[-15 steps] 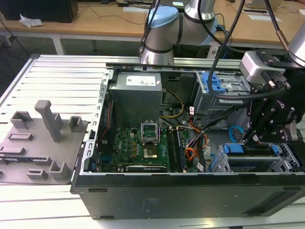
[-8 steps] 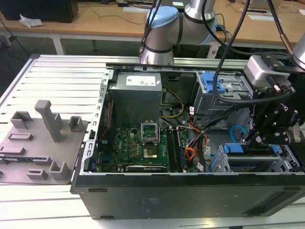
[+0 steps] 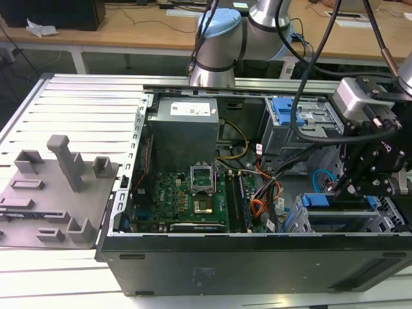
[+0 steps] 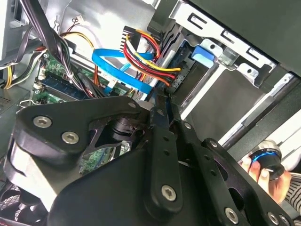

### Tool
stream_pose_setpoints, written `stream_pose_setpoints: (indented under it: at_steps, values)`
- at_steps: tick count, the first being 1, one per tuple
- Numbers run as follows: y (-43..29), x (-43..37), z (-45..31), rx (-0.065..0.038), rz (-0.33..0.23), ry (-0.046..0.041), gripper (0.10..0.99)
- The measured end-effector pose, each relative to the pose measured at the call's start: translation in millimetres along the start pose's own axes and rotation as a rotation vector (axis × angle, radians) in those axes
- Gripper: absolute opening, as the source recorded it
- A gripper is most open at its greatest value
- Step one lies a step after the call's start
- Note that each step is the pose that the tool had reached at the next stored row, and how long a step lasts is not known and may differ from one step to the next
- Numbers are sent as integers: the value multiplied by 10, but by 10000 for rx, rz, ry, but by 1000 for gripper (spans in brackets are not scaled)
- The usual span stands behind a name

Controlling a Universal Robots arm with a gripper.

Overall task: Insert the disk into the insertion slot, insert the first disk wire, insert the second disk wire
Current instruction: 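Insert the second disk wire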

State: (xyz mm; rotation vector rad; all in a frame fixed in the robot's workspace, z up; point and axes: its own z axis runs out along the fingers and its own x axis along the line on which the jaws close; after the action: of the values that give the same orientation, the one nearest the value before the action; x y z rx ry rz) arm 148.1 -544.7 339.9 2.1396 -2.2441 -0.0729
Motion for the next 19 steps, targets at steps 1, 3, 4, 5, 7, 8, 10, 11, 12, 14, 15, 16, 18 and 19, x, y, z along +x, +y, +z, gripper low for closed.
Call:
stream_pose_setpoints:
  at_steps: [1, 3, 4, 5, 7, 8, 10, 11, 12, 14, 15, 16, 18, 19]
  values:
    - [-3, 6, 9, 0, 0, -2, 161]
    - [-6, 21, 23, 0, -1, -9, 161]
    - [-8, 25, 30, -1, -2, -10, 161]
    - [-9, 26, 32, -1, -1, -8, 161]
    - [-9, 26, 35, -1, -1, -10, 161]
    - [-9, 26, 36, -1, -1, -12, 161]
    - [-10, 25, 40, -1, -2, -22, 173]
    - [-11, 25, 43, 0, -3, -25, 173]
    - [-11, 26, 42, -1, -2, -22, 235]
    - [-9, 26, 22, -1, -1, -16, 235]
    - [-8, 26, -8, -2, -1, -21, 235]
    - [-4, 25, -65, -1, -1, -14, 235]
    - [0, 25, -125, 0, -1, -16, 235]
    - [1, 24, -143, 0, -1, -13, 235]
